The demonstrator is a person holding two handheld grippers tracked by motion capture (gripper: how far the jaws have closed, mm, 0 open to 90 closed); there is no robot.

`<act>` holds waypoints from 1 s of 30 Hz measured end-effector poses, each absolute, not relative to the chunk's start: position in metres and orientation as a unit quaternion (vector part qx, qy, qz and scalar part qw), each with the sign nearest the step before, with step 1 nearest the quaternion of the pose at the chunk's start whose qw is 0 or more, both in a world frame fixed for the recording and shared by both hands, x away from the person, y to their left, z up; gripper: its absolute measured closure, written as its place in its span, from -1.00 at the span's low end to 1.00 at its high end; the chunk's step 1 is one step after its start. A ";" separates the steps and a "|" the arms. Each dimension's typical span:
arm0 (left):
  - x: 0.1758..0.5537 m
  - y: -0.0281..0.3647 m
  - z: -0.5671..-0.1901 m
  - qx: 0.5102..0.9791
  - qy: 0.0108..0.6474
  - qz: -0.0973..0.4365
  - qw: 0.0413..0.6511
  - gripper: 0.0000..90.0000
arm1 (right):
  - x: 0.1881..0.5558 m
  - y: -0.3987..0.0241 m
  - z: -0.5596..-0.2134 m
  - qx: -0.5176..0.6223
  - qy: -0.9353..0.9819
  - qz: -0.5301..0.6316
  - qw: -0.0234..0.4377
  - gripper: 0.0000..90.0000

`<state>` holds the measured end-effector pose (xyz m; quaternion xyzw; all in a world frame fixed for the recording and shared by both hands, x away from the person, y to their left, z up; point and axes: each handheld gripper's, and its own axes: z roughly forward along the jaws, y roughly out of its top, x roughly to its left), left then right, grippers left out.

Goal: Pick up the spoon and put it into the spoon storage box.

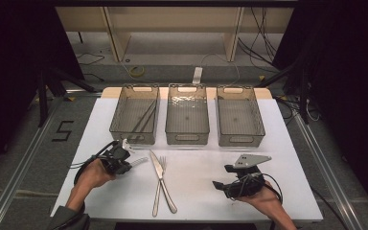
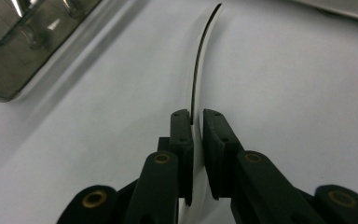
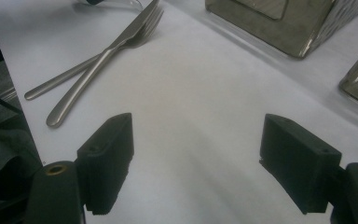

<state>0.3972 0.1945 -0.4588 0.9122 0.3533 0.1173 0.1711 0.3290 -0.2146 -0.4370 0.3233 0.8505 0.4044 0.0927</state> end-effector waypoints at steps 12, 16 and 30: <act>0.398 0.208 -0.442 0.888 0.382 0.089 0.241 0.89 | 0.329 -0.215 -0.437 0.324 0.850 0.405 0.092 -0.41; 0.397 0.206 -0.436 0.882 0.384 0.091 0.259 0.90 | 0.329 -0.215 -0.437 0.324 0.850 0.404 0.091 -0.41; 0.395 0.204 -0.414 0.863 0.392 0.087 0.306 0.92 | 0.330 -0.216 -0.438 0.329 0.848 0.405 0.090 -0.41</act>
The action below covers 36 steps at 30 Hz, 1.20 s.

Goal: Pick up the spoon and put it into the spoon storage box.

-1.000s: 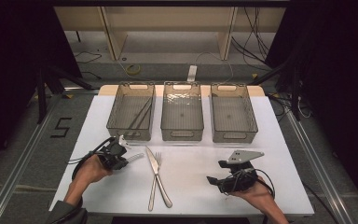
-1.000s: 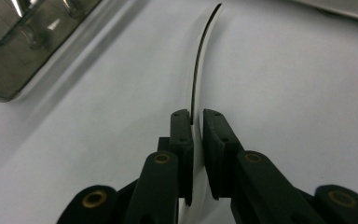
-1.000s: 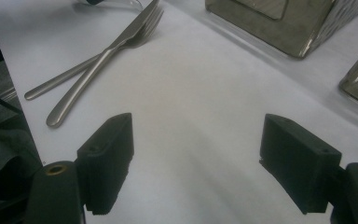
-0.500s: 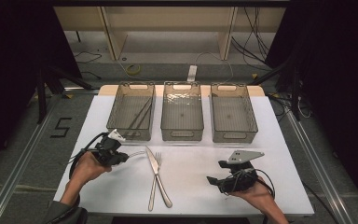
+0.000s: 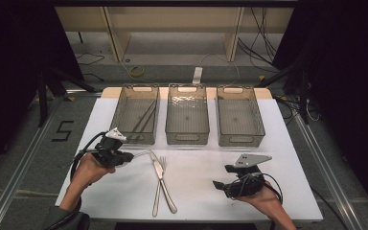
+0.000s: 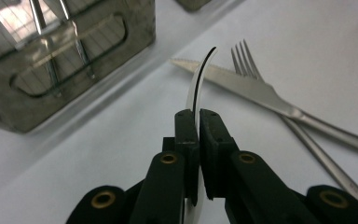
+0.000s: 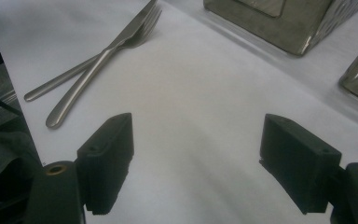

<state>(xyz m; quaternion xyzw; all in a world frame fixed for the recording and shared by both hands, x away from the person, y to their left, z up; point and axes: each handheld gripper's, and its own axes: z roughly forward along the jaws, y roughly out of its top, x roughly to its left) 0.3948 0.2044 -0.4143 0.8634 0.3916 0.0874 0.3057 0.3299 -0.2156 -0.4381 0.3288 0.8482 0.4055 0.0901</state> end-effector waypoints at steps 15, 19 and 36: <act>0.437 0.156 -0.374 0.850 0.370 0.096 0.362 0.92 | 0.332 -0.218 -0.439 0.334 0.846 0.408 0.087 -0.41; 0.454 0.139 -0.365 0.850 0.369 0.097 0.364 0.92 | 0.332 -0.218 -0.439 0.334 0.845 0.408 0.086 -0.41; 0.510 0.083 -0.363 0.827 0.391 0.097 0.394 0.91 | 0.332 -0.218 -0.438 0.332 0.845 0.410 0.087 -0.41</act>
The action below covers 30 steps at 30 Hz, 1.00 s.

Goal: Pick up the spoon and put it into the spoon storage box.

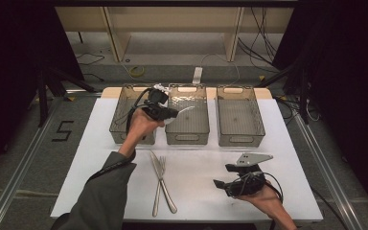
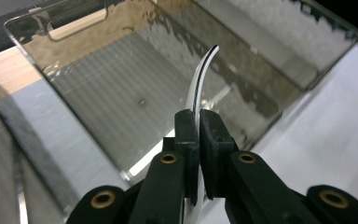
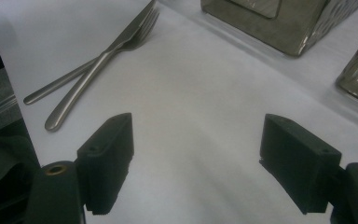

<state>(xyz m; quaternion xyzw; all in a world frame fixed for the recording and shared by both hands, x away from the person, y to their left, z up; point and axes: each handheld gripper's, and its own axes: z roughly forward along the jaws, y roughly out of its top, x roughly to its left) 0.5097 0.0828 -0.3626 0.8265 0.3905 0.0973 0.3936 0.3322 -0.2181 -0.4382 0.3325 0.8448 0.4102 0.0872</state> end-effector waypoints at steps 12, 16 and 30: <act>0.530 0.061 -0.374 0.818 0.411 0.091 0.392 0.91 | 0.331 -0.218 -0.438 0.329 0.846 0.410 0.087 -0.41; 0.532 0.059 -0.374 0.817 0.411 0.093 0.395 0.91 | 0.331 -0.217 -0.438 0.329 0.847 0.410 0.087 -0.41; 0.540 0.046 -0.392 0.813 0.427 0.092 0.385 0.88 | 0.331 -0.217 -0.438 0.327 0.848 0.409 0.087 -0.41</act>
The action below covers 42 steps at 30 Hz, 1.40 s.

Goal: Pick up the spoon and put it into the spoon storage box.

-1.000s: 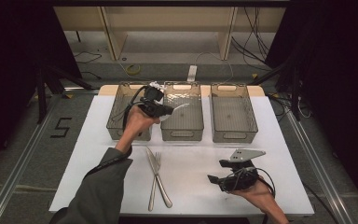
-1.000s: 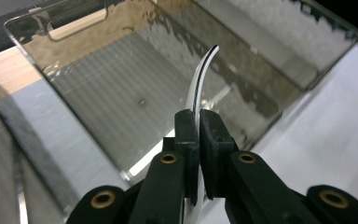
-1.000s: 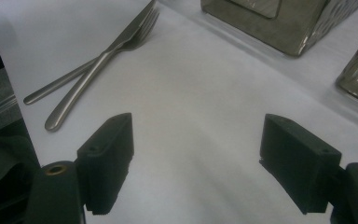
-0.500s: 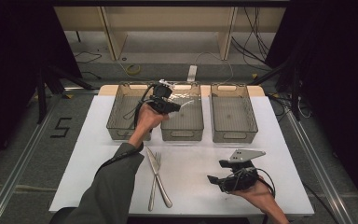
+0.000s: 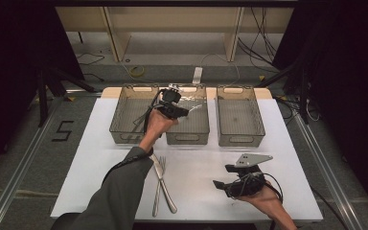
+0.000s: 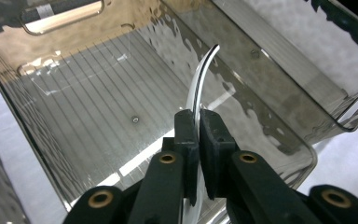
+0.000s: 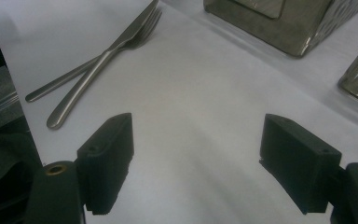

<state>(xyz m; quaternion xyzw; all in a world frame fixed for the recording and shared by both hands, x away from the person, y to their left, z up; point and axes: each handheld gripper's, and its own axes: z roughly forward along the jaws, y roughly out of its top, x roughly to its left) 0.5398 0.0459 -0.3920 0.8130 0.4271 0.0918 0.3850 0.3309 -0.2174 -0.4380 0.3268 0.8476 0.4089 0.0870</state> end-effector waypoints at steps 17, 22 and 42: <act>0.489 0.065 -0.384 0.820 0.396 0.035 0.411 -0.45 | 0.330 -0.218 -0.438 0.334 0.843 0.411 0.092 -0.41; 0.461 0.078 -0.386 0.807 0.385 0.032 0.447 -0.47 | 0.331 -0.219 -0.438 0.340 0.839 0.415 0.094 -0.41; 0.412 0.076 -0.406 0.825 0.331 0.047 0.455 -0.59 | 0.331 -0.221 -0.438 0.345 0.835 0.417 0.102 -0.41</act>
